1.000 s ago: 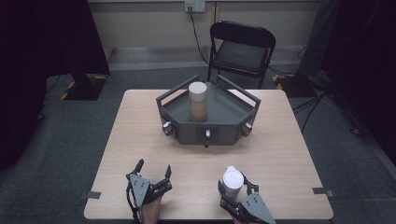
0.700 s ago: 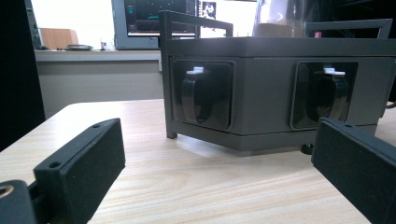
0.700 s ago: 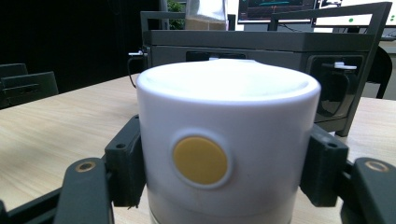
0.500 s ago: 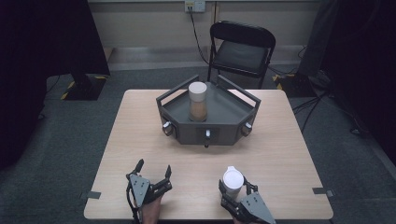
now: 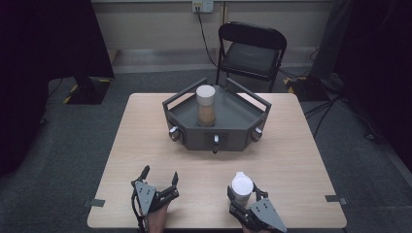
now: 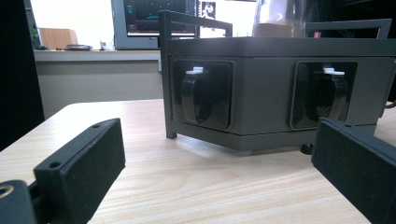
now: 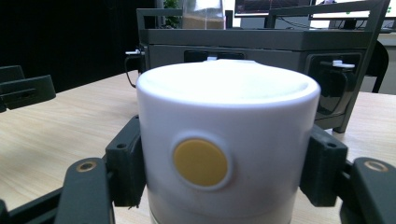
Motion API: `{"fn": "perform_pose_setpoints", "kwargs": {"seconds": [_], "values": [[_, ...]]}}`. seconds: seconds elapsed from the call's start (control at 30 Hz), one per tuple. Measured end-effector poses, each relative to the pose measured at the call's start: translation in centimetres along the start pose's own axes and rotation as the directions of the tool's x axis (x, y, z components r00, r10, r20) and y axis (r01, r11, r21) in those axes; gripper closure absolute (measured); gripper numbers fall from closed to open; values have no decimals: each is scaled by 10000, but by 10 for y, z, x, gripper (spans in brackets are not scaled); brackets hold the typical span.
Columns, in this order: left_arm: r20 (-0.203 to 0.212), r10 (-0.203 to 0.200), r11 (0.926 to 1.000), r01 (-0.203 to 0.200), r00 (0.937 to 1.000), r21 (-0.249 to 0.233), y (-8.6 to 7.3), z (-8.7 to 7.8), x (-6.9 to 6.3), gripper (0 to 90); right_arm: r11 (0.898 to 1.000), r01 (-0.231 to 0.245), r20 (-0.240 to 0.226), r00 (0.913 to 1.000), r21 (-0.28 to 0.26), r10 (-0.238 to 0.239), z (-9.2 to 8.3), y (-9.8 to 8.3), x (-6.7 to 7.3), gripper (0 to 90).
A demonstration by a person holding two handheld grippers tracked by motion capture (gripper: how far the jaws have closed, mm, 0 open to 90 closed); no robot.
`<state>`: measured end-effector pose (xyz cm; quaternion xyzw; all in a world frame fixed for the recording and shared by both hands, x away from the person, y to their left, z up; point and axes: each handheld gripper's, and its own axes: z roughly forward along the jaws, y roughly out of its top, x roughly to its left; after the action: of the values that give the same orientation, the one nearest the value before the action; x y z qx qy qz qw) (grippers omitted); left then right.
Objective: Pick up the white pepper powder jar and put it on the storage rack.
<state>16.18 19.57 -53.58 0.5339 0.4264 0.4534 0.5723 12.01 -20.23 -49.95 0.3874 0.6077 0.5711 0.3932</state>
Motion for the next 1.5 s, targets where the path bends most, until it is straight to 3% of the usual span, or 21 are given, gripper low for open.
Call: {"fn": "perform_pose_setpoints", "kwargs": {"seconds": [0.87, 1.5], "values": [[15, 3, 10000, -3, 10000, -1, 0, 0, 0, 22, 9995, -253, 122, 9996, 195, 251, 6, 19, -10, 300], [33, -2, 10000, 2, 10000, -3, 0, 0, 1, 20, 9996, 32, -123, 9999, 270, -28, 18, 38, -16, 300]]}}
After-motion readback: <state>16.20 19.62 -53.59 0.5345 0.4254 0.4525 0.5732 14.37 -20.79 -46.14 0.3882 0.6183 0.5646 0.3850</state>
